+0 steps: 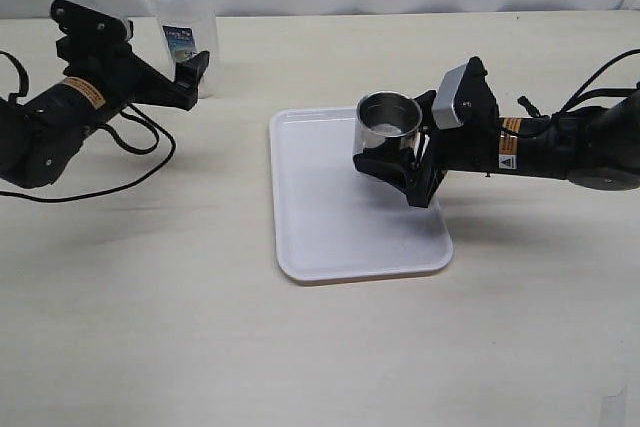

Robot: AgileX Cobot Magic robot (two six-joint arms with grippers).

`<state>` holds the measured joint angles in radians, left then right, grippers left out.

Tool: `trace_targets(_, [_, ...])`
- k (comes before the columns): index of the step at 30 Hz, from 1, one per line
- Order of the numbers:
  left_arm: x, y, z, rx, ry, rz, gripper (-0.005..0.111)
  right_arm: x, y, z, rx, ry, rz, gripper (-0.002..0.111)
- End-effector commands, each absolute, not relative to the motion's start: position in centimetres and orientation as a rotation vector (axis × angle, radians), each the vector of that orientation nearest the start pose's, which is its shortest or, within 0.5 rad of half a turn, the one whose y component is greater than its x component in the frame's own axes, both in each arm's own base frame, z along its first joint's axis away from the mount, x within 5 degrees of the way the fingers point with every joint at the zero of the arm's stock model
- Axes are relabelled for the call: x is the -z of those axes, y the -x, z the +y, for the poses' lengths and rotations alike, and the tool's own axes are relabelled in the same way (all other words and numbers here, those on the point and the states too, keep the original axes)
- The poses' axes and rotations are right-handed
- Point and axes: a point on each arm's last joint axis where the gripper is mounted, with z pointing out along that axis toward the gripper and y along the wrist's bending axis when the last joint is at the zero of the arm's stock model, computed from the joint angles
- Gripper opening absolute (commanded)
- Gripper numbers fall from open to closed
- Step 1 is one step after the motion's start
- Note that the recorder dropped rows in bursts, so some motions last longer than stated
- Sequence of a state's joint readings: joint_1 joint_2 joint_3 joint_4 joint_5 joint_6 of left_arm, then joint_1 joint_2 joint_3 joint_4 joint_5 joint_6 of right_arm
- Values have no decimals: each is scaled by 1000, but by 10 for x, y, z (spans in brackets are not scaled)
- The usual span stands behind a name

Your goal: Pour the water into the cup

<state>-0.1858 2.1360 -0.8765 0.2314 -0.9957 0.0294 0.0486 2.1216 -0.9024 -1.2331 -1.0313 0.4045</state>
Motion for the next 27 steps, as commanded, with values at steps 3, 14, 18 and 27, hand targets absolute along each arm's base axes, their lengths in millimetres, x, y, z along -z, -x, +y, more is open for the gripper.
trace_targets(3, [-131,-355,-77,114,-374,1676,101,-100,-348,92,-714,1044,1638,4])
trace_targets(14, [-200,-298,-59,33,-315,1591,101,-100,-348,92,-714,1044,1638,4])
trace_targets(18, [-226,-277,-53,27,-279,1559,101,-100,-348,92,-714,1044,1638,4])
trace_targets(27, [-271,-227,-38,53,-172,1637,101,-100,-347,92,-717,1046,1634,4])
